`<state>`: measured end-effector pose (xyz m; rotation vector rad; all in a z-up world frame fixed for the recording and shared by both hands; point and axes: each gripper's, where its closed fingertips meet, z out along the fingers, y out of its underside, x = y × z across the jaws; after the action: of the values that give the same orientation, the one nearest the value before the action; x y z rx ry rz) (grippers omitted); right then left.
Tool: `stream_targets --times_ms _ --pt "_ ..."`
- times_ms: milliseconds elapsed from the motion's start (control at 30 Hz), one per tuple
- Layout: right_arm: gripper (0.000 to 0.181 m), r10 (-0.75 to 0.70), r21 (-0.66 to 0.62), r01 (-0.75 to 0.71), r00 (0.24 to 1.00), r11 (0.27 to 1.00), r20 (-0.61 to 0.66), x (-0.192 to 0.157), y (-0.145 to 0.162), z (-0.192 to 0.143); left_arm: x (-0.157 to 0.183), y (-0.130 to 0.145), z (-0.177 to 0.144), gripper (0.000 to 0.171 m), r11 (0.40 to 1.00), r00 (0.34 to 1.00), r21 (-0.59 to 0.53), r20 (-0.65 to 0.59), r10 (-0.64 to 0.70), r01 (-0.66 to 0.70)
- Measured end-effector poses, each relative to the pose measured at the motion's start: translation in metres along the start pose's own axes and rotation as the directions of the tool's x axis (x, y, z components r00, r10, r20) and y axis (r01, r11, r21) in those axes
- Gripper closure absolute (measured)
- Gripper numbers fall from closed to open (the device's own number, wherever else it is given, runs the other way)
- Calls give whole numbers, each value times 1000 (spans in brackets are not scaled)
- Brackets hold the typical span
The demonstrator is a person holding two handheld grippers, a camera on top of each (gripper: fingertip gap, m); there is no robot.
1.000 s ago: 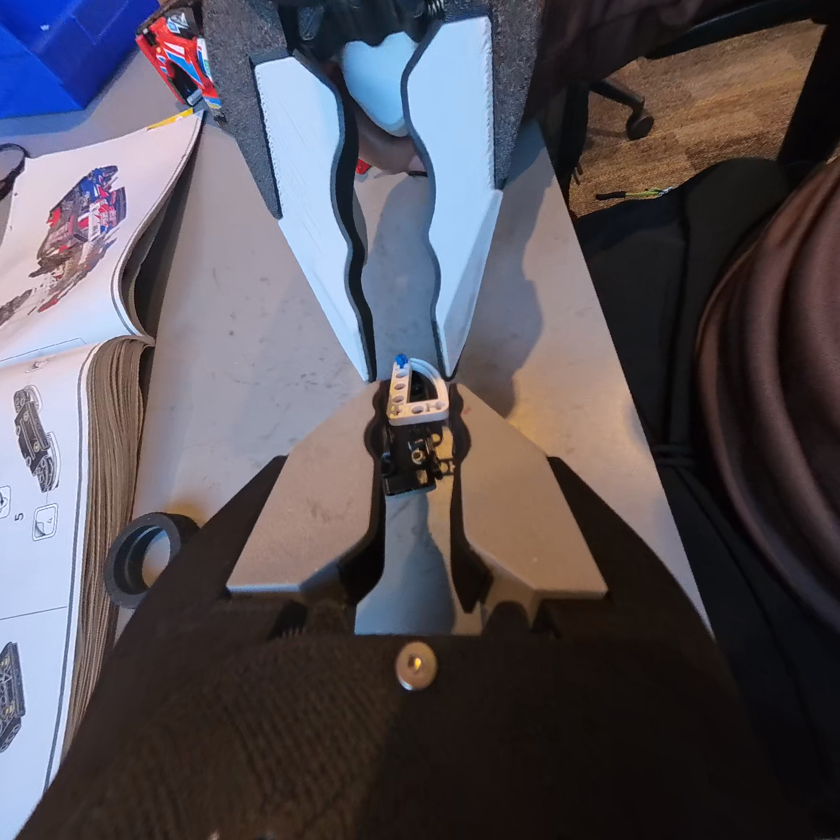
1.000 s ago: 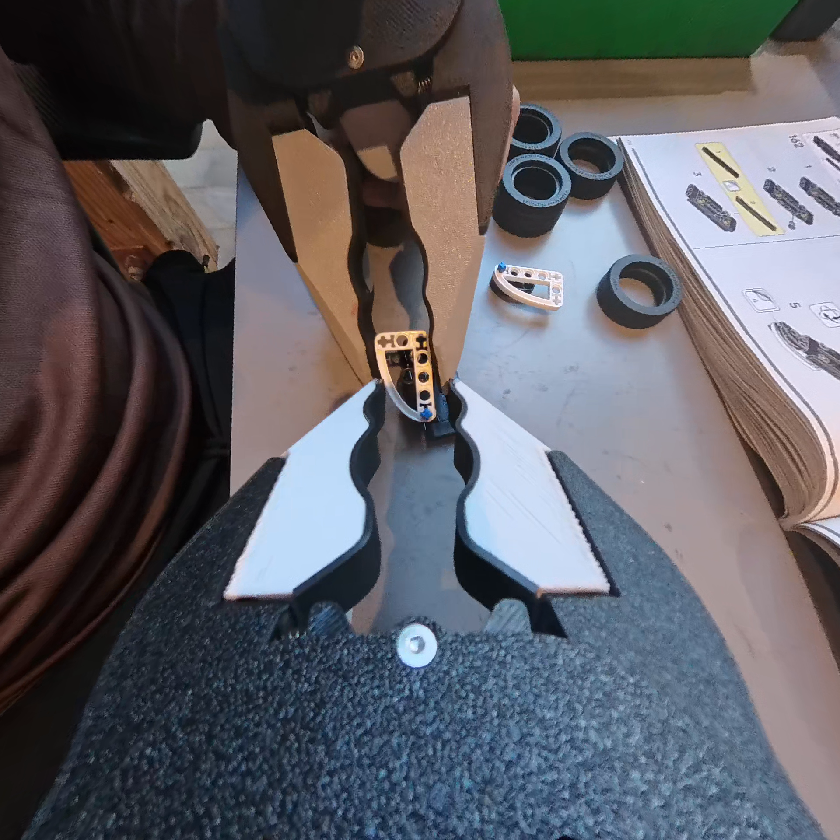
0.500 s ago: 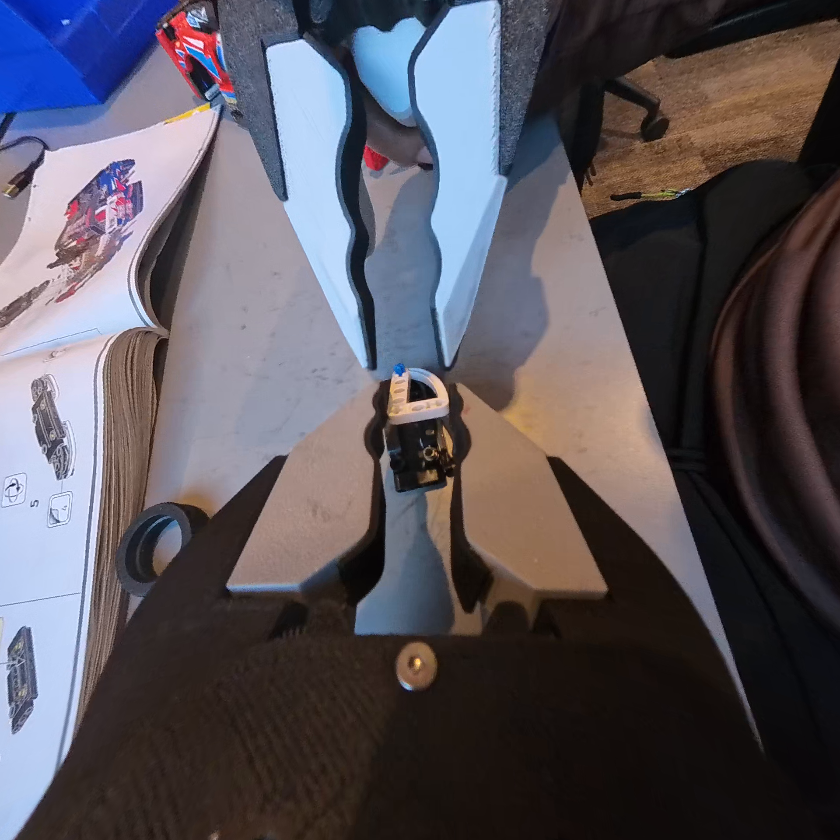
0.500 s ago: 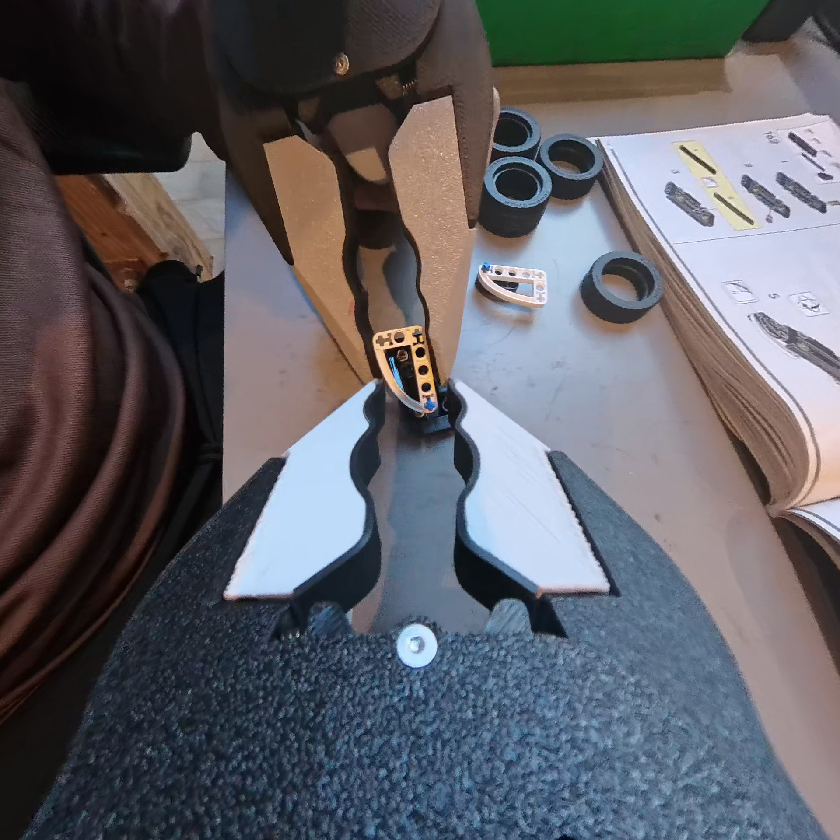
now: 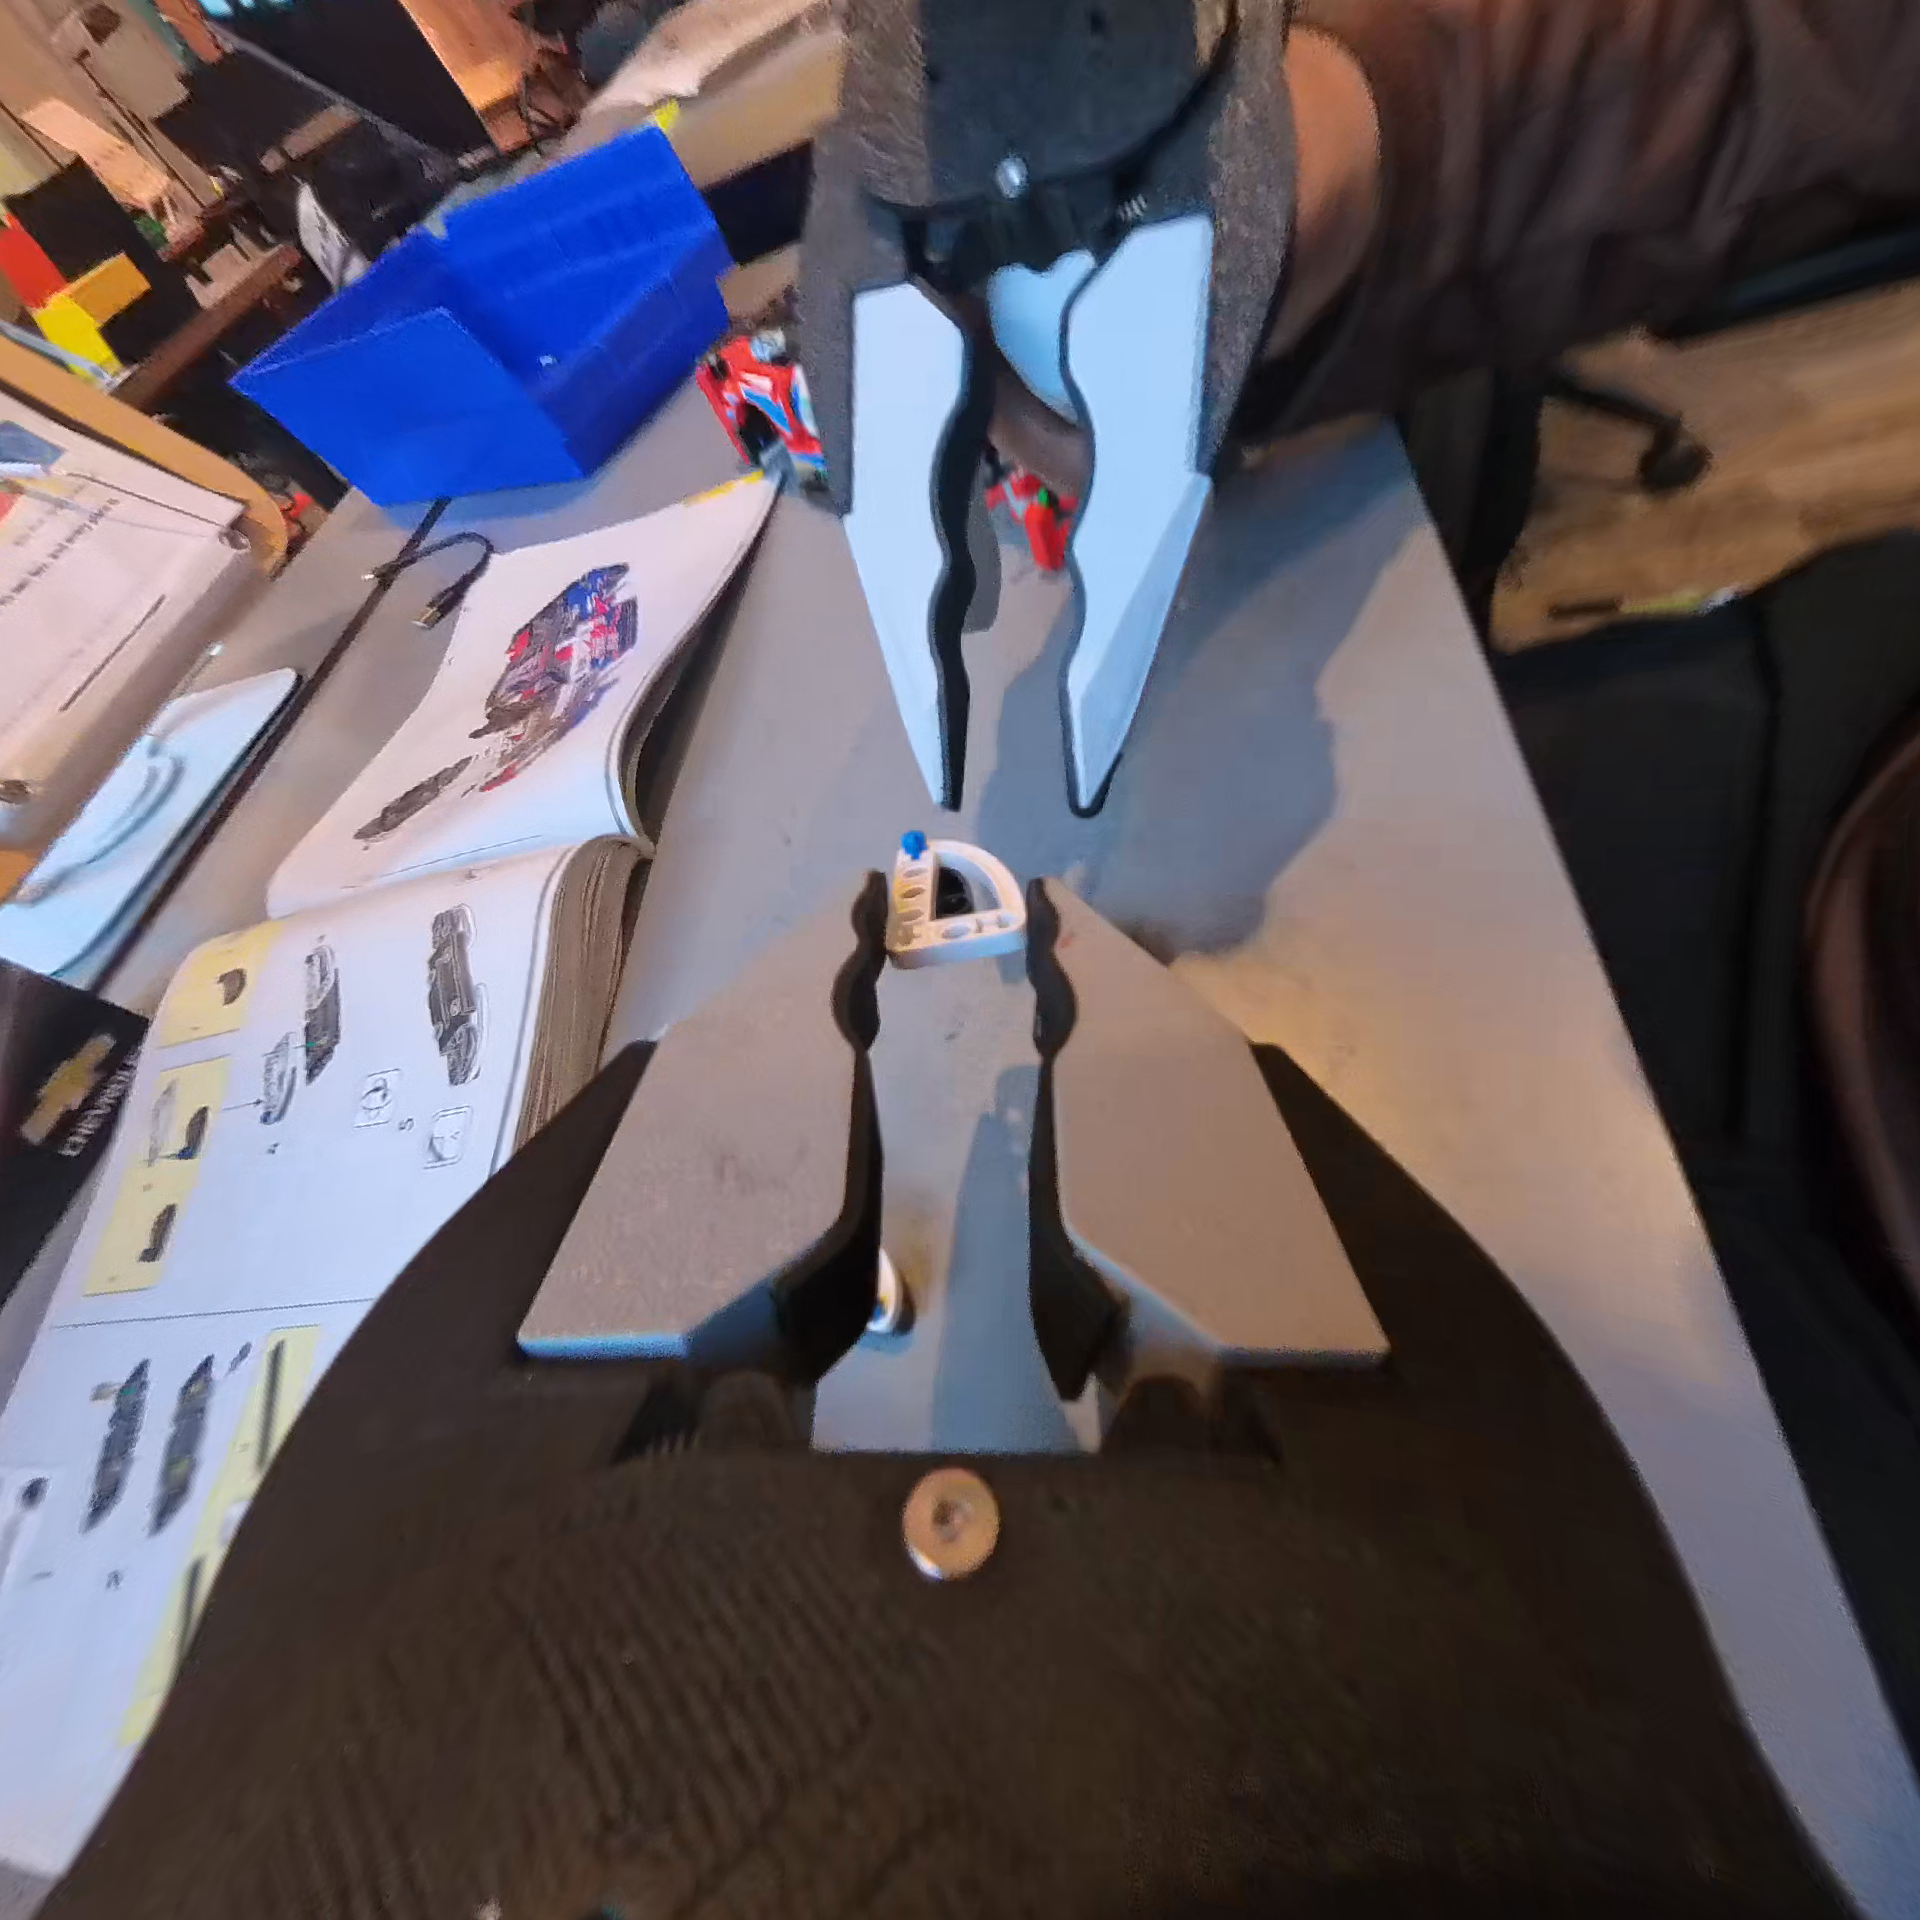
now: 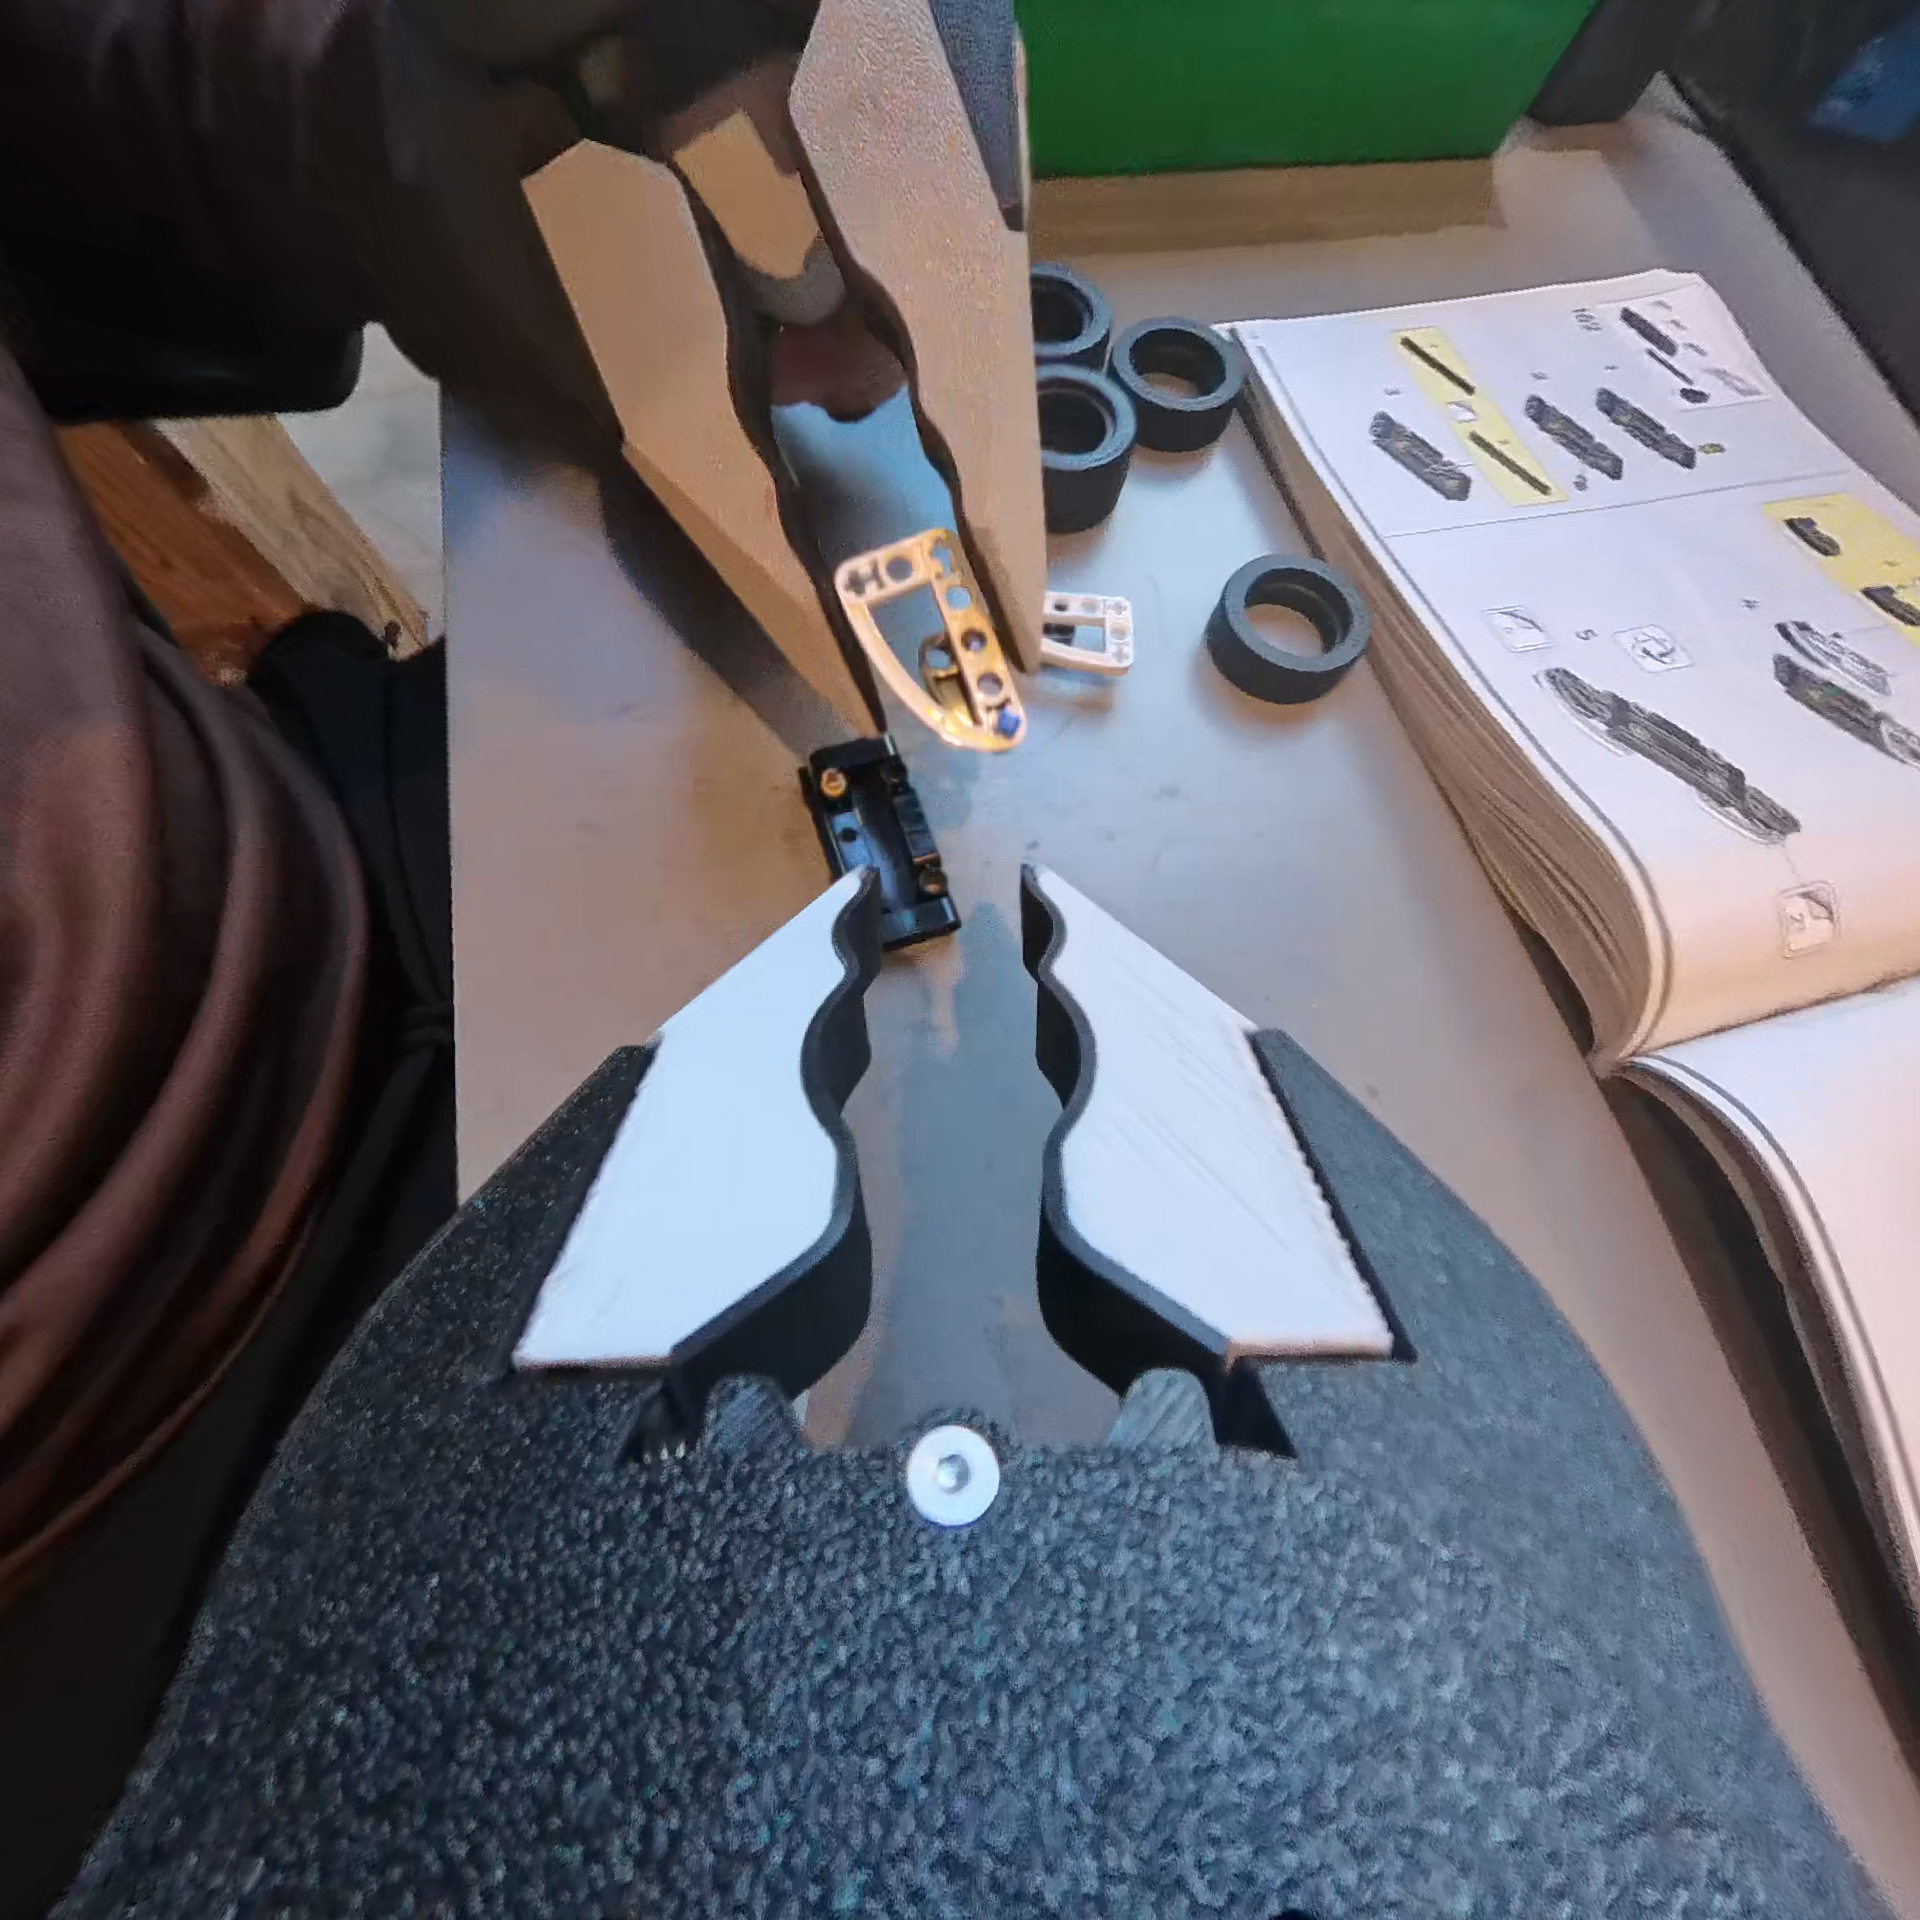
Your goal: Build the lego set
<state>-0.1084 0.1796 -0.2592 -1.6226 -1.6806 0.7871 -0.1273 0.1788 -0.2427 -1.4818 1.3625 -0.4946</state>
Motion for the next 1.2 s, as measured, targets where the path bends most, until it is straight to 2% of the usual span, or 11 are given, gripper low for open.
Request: stream_targets --times_ms 100,233,367,600,800,933,1067,1200 --pt "150 33 38 -35 998 999 46 -5 -7 -2 -1 -12 -5 147 990 993 89 -60 -101 106" --pt "151 13 41 -15 998 999 59 -11 -8 2 10 -19 -6 148 984 986 144 -138 -89 109" --pt "150 14 63 -18 997 998 72 -15 -15 2 18 -15 -1 148 991 986 116 -157 -48 67" --pt "157 -15 92 8 997 996 80 -21 -23 0 23 -18 -1 148 989 984 137 -174 -32 56" --pt "163 -38 91 32 998 995 58 -19 -22 -2 25 -7 6 147 995 982 72 -184 -52 67" --pt "165 2 56 -5 998 998 62 -15 -13 0 24 2 10 148 999 988 20 -155 -22 25" --pt "158 -2 62 -3 996 998 88 -20 -13 2 27 7 14 148 1000 989 -9 -151 3 -5" --pt "161 -38 16 37 996 999 86 -24 -8 5 34 6 17 148 999 986 -24 -164 21 -25"
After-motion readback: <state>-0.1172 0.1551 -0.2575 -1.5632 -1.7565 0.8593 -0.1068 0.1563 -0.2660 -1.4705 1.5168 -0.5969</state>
